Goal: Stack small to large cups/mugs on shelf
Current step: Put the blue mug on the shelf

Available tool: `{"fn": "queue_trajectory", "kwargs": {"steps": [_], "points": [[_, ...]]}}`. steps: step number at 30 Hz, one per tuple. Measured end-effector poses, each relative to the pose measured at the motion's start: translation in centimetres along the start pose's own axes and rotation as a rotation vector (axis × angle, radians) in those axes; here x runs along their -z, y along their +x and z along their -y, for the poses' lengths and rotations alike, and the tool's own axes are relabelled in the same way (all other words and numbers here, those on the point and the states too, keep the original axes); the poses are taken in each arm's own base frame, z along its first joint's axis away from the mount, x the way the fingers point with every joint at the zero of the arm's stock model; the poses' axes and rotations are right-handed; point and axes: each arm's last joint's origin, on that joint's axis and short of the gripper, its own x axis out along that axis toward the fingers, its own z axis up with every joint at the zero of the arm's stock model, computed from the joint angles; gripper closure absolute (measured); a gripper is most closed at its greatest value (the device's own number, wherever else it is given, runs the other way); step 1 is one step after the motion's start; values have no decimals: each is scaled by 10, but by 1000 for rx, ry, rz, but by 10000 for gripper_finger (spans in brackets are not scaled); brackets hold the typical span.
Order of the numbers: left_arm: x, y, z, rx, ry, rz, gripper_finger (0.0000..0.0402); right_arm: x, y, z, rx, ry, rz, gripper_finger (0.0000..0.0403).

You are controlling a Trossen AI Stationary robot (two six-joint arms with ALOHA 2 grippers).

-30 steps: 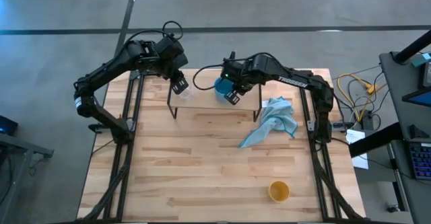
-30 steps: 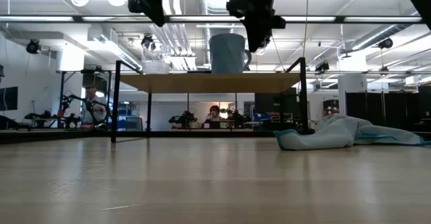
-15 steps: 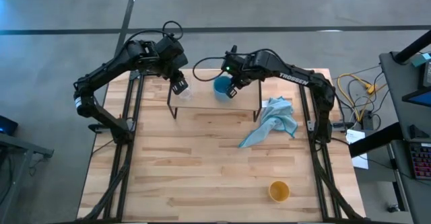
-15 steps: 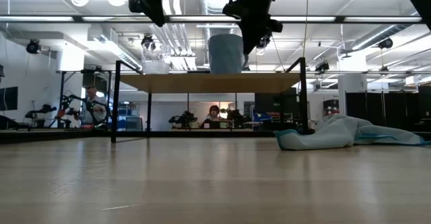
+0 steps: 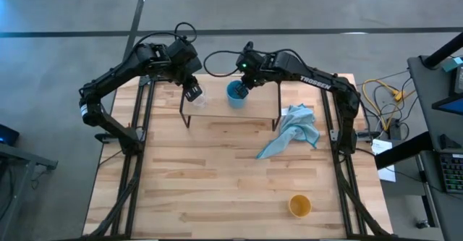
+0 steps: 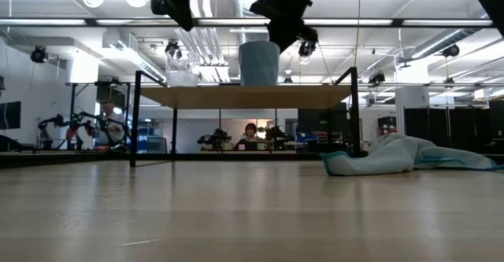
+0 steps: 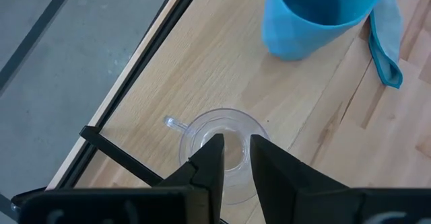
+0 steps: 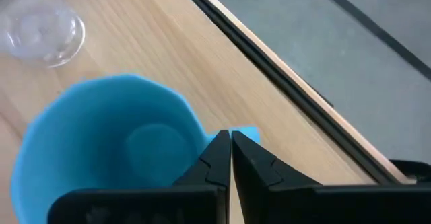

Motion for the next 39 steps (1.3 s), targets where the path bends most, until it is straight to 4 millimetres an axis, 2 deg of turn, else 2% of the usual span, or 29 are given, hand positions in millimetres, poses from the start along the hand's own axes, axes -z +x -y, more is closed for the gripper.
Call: {"fn": "queue_trajectory", "kwargs": {"steps": [8,14,17,21,39], "points": [[0,0,0,0,0,-1,343,-3,1,8,47,-22,11,395],[0,0,0,0,0,-1,343,-5,-16,16,70,-11,39,395],[0,0,0,0,0,-2,343,0,-16,19,84,-10,-14,395],[0,0,0,0,0,-1,343,3,-10,20,63,-3,-57,395],[-2,0,0,1,-2,24,343,7,20,19,-21,46,-40,395]]}}
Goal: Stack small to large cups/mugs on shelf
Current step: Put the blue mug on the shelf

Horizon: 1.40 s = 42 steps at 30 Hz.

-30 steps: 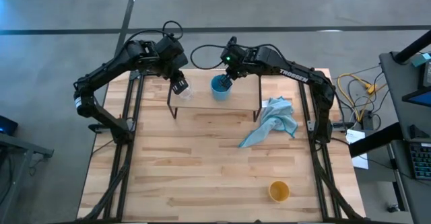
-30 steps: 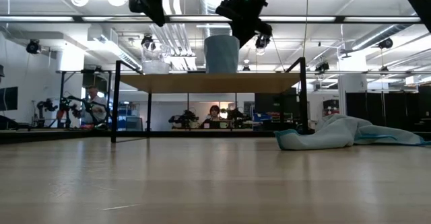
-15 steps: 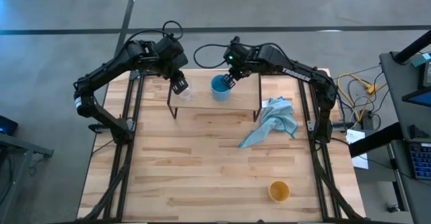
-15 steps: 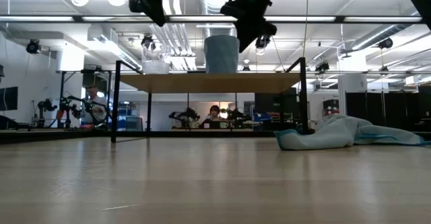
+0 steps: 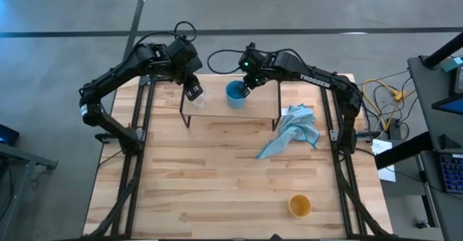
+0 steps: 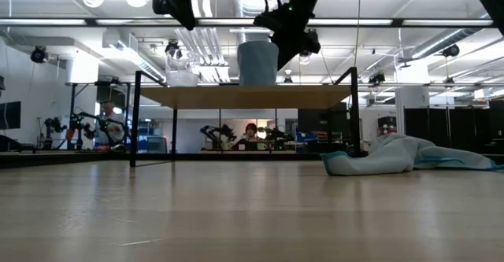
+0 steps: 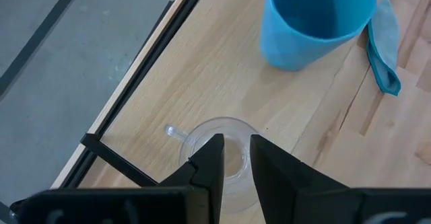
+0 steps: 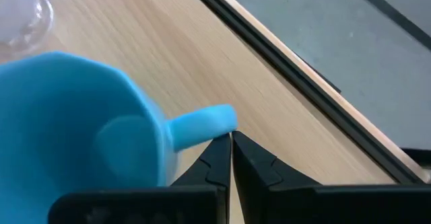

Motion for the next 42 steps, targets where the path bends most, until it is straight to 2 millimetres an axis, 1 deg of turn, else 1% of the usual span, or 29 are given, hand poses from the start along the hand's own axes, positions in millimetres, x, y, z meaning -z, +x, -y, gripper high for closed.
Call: {"fn": "queue_trajectory", "kwargs": {"steps": [7,17,26,32,36,42], "points": [[0,0,0,0,0,0,343,-7,4,2,-30,20,65,394],[-1,0,0,0,0,11,343,-21,-4,5,-81,20,163,394],[-1,0,0,0,-1,15,343,-11,-17,13,-3,19,35,394],[-3,0,0,1,-5,27,343,-8,-7,9,-33,28,2,394],[-3,0,0,1,-6,27,343,-11,2,5,-50,27,11,394],[-3,0,0,1,-6,27,343,-16,7,3,-75,25,50,394]]}}
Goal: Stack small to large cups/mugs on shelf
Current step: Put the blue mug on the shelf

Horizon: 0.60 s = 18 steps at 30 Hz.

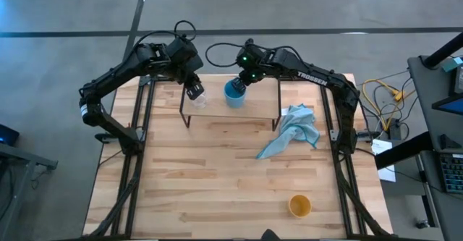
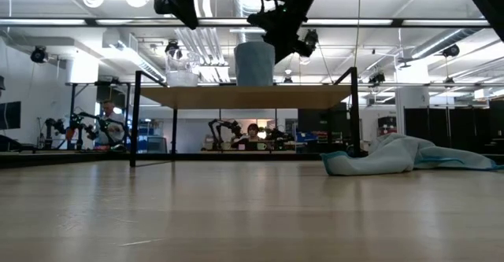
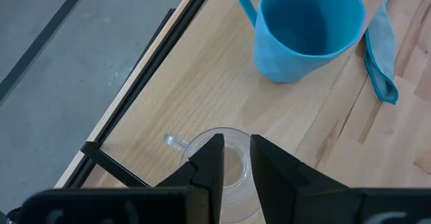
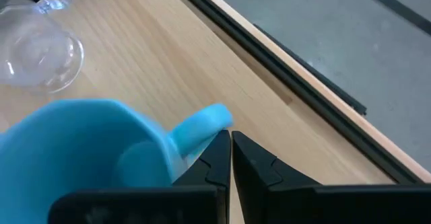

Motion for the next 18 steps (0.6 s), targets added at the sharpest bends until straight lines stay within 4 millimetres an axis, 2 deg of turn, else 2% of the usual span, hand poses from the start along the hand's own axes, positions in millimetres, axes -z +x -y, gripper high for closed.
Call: {"fn": "queue_trajectory", "kwargs": {"steps": [18], "points": [[0,0,0,-1,6,1,343,-12,3,-5,-88,-9,111,394]]}}
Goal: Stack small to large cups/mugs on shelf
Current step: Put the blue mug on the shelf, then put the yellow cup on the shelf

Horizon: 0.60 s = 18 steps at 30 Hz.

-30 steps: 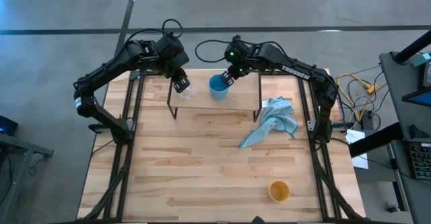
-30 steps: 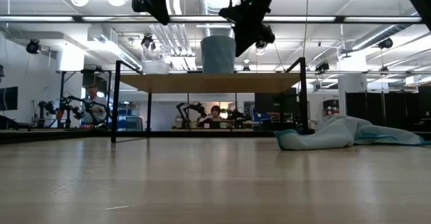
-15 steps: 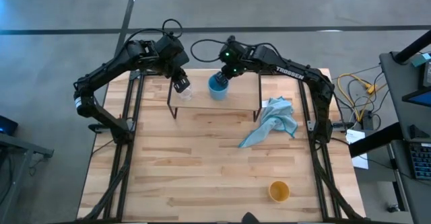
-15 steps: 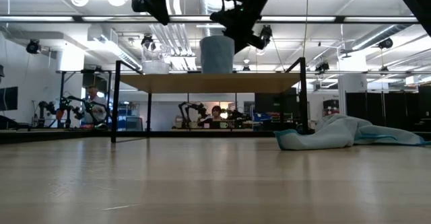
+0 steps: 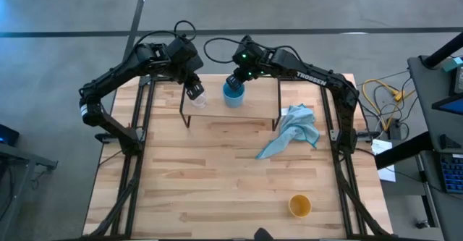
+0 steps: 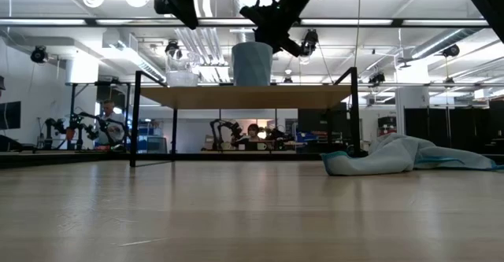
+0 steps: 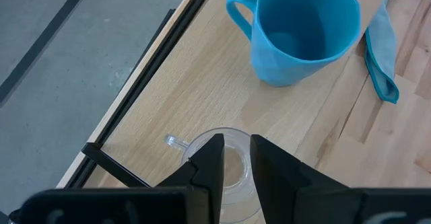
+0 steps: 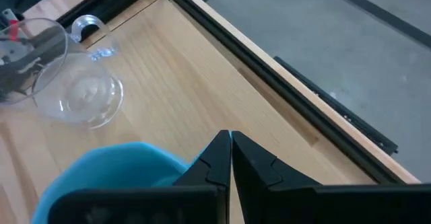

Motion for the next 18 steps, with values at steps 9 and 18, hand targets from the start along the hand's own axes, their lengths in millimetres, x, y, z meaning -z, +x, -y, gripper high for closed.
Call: {"fn": "queue_trajectory", "kwargs": {"steps": [9,18], "points": [[0,0,-1,-24,1,-1,343,-10,-62,-2,6,-52,88,394],[0,0,-1,-24,1,-2,343,19,-171,-20,-165,-129,11,394]]}}
